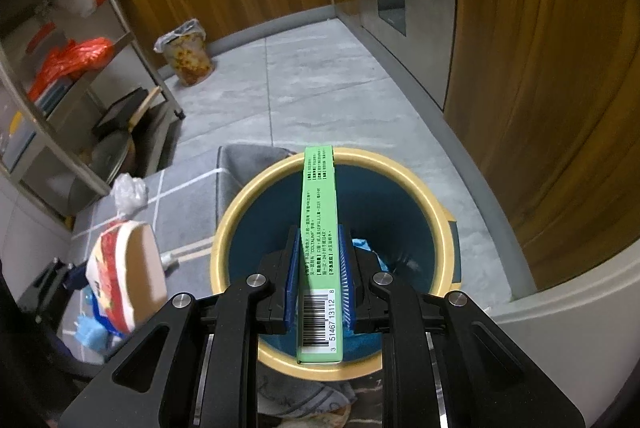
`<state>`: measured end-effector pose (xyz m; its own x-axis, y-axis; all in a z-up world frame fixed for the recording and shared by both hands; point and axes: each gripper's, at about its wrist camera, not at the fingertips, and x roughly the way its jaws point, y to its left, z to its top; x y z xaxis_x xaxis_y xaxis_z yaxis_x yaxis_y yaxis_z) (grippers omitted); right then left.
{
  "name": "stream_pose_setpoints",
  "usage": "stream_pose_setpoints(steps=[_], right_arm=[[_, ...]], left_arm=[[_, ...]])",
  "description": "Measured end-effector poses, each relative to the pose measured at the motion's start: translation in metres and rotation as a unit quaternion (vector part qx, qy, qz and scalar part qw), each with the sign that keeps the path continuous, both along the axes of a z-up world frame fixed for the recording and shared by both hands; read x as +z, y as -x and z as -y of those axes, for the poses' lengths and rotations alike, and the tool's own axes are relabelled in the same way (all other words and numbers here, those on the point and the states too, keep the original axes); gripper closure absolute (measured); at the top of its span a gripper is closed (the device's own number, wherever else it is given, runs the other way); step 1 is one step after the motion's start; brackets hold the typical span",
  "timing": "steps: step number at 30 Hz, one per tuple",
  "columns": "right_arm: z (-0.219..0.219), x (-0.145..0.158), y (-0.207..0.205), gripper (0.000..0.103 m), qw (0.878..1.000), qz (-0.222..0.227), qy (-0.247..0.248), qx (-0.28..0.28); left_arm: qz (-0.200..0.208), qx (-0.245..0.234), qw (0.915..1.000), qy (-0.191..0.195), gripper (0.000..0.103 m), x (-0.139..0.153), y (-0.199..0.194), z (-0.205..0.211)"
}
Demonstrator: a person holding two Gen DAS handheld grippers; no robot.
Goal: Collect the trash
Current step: 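Carry the noodle cup and green box over the yellow-rimmed bin with both tools, then open both tools to drop the noodle cup and green box into the bin, then move both tools back over the trash on the mat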
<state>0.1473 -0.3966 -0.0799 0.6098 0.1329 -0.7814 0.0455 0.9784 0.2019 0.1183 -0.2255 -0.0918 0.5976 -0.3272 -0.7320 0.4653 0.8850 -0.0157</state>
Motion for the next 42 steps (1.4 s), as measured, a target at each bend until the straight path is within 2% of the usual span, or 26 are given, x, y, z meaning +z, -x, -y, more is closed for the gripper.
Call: stream_pose_setpoints(steps=[5, 11, 16, 22, 23, 25, 29, 34, 42], right_arm=[[0.015, -0.008, -0.006, 0.083, 0.999, -0.017, -0.020, -0.021], [0.042, -0.029, -0.010, 0.083, 0.992, -0.063, -0.076, -0.080], [0.034, -0.030, -0.014, 0.083, 0.995, -0.065, -0.046, -0.066], [0.034, -0.025, -0.016, 0.083, 0.996, -0.043, -0.044, -0.066], [0.034, -0.024, -0.017, 0.082, 0.996, -0.041, -0.041, -0.066], [0.034, -0.021, -0.017, 0.068, 0.996, -0.033, -0.042, -0.068], [0.036, -0.019, -0.016, 0.059, 0.996, -0.026, -0.044, -0.076], [0.037, -0.016, -0.016, 0.046, 0.995, -0.018, -0.049, -0.086], [0.029, -0.007, -0.016, 0.037, 0.995, -0.006, -0.056, -0.081]], left_arm=[[-0.004, -0.018, 0.9997, -0.015, 0.020, -0.014, -0.006, 0.019], [-0.024, -0.021, 0.9991, -0.030, 0.020, -0.038, -0.026, 0.037], [-0.040, -0.011, 0.9988, -0.025, 0.020, -0.048, -0.041, 0.039], [-0.041, -0.014, 0.9989, -0.015, 0.019, -0.052, -0.046, 0.043], [-0.042, -0.013, 0.9989, -0.012, 0.019, -0.052, -0.047, 0.044], [-0.046, -0.015, 0.9988, -0.007, 0.019, -0.053, -0.046, 0.044], [-0.040, -0.017, 0.9991, -0.004, 0.011, -0.050, -0.045, 0.044], [-0.033, -0.018, 0.9992, -0.010, 0.010, -0.048, -0.041, 0.044], [-0.001, -0.032, 0.9988, -0.038, 0.010, -0.035, -0.027, 0.038]])
